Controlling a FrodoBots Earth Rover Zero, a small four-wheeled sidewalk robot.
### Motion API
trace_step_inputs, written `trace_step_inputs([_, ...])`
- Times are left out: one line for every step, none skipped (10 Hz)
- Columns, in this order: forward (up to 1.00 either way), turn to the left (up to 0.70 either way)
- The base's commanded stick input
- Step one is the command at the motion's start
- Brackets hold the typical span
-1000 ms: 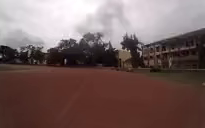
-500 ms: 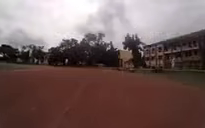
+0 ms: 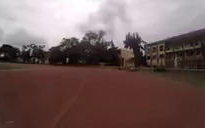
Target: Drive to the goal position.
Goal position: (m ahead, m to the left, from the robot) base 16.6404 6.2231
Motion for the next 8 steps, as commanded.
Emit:
trace_step_inputs([0.7, 0.0])
trace_step_inputs([0.7, 0.0])
trace_step_inputs([0.7, 0.0])
trace_step_inputs([0.7, 0.0])
trace_step_inputs([0.7, 0.0])
trace_step_inputs([0.7, 0.0])
trace_step_inputs([0.7, 0.0])
trace_step_inputs([0.7, 0.0])
